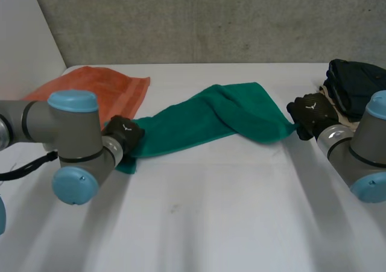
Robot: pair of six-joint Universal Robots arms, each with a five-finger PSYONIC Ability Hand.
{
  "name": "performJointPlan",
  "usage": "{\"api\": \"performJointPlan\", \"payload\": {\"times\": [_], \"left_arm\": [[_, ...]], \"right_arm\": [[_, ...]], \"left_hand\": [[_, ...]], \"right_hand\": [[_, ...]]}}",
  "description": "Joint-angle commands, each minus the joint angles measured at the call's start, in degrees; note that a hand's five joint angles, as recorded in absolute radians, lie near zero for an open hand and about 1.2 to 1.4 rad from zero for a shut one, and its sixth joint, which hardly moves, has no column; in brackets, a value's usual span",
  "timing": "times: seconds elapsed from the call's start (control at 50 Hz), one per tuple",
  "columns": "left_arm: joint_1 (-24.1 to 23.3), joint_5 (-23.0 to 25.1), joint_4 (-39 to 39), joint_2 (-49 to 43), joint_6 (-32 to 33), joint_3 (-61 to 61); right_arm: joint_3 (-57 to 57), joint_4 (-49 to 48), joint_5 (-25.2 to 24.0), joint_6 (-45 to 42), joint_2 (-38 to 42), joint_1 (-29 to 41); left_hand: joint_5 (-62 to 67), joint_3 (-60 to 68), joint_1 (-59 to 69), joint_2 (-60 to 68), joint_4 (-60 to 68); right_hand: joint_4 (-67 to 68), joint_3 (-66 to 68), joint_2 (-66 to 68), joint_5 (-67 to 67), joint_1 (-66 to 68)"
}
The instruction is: Fold the laundry.
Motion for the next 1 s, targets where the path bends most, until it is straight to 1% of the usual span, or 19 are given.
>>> {"api": "performJointPlan", "payload": {"times": [0.02,0.22,0.28,0.3,0.36,0.42,0.46,0.52,0.54,0.6,0.62,0.68,0.7,0.74,0.78,0.84,0.92,0.96,1.0], "left_arm": [[-0.2,0.0,2.2,0.2,-0.8,1.3],[-1.0,-1.1,2.2,-2.4,-0.3,4.6],[-1.0,-1.3,1.8,-3.4,0.2,5.9],[-1.0,-1.0,1.1,-3.7,0.6,6.8],[-1.0,-1.3,-1.0,-3.3,1.7,7.8],[-0.7,-1.7,-5.5,-0.8,2.2,8.5],[-0.2,-1.4,-9.2,3.6,1.5,8.0],[0.9,-0.8,-11.8,9.5,-0.2,7.0],[1.6,-0.1,-13.5,14.4,-1.6,6.4],[2.4,1.0,-15.4,22.0,-3.6,5.8],[3.0,1.7,-16.6,26.9,-4.7,5.7],[4.7,2.9,-18.0,33.3,-6.2,5.6],[5.8,4.0,-18.8,36.7,-6.7,5.4],[6.8,5.6,-19.3,38.7,-7.0,5.2],[7.8,8.1,-19.8,39.0,-7.0,4.7],[8.2,9.3,-20.6,38.3,-6.6,4.1],[8.5,8.0,-20.5,31.6,-4.4,4.1],[8.4,7.3,-20.2,28.5,-3.3,4.6],[8.0,6.3,-19.7,23.3,-1.7,5.6]], "right_arm": [[0.2,-0.1,0.1,1.6,-0.8,-0.1],[0.2,-0.2,0.4,1.2,-0.6,-0.7],[-0.1,-0.1,0.5,0.7,-0.7,-0.9],[-0.2,-0.1,0.5,0.6,-0.8,-1.1],[-0.6,0.2,0.6,0.0,-0.9,-1.3],[-1.0,2.2,0.7,-1.0,-2.5,-1.9],[-1.5,5.0,1.3,-2.5,-5.4,-2.8],[-2.2,8.9,1.3,-4.5,-9.8,-4.0],[-2.9,11.5,1.3,-5.9,-13.0,-4.8],[-5.0,15.4,1.6,-7.3,-18.1,-6.3],[-6.6,17.5,1.2,-7.6,-21.2,-7.3],[-9.2,20.4,0.9,-6.6,-25.1,-8.6],[-11.0,22.0,0.6,-5.8,-27.4,-9.2],[-12.5,24.1,0.4,-5.2,-28.8,-9.4],[-14.6,27.3,-0.3,-5.2,-29.0,-9.8],[-16.2,30.1,-1.0,-5.3,-27.1,-10.0],[-18.3,33.6,-1.0,-6.7,-22.0,-8.9],[-19.1,35.7,-0.2,-9.0,-19.1,-7.0],[-19.9,36.6,1.3,-11.9,-15.3,-5.5]], "left_hand": [[3.9,3.8,4.4,3.9,4.0],[6.0,5.8,6.4,5.9,6.0],[21.7,21.6,22.2,21.7,21.8],[32.4,32.3,32.9,32.4,32.5],[32.5,32.4,33.0,32.5,32.6],[32.5,32.4,33.0,32.5,32.6],[32.5,32.4,33.0,32.5,32.6],[32.5,32.4,33.0,32.5,32.6],[32.5,32.4,33.0,32.5,32.6],[32.5,32.4,33.0,32.5,32.6],[32.5,32.4,33.0,32.5,32.6],[32.5,32.4,33.0,32.5,32.6],[32.5,32.4,33.0,32.5,32.6],[32.5,32.4,33.0,32.5,32.6],[32.5,32.4,33.0,32.5,32.6],[32.5,32.4,33.0,32.5,32.6],[32.5,32.4,33.0,32.5,32.6],[32.5,32.4,33.0,32.5,32.6],[32.5,32.4,33.0,32.5,32.6]], "right_hand": [[11.3,11.9,12.7,13.0,15.2],[11.3,11.9,12.7,13.0,15.2],[11.3,11.9,12.7,13.0,15.2],[11.3,11.9,12.7,13.0,15.2],[11.3,11.9,12.7,13.0,15.2],[11.3,11.9,12.7,13.0,15.2],[11.3,11.9,12.7,13.0,15.2],[11.3,11.9,12.7,13.0,15.2],[11.3,11.9,12.7,13.0,15.2],[11.3,11.9,12.7,13.0,15.2],[11.3,11.9,12.7,13.0,15.2],[11.3,11.9,12.7,13.0,15.2],[11.3,11.9,12.7,13.0,15.2],[11.3,11.9,12.7,13.0,15.2],[11.3,11.9,12.7,13.0,15.2],[11.3,11.9,12.7,13.0,15.2],[11.3,11.9,12.7,13.0,15.2],[11.3,11.9,12.7,13.0,15.2],[11.3,11.9,12.7,13.0,15.2]]}}
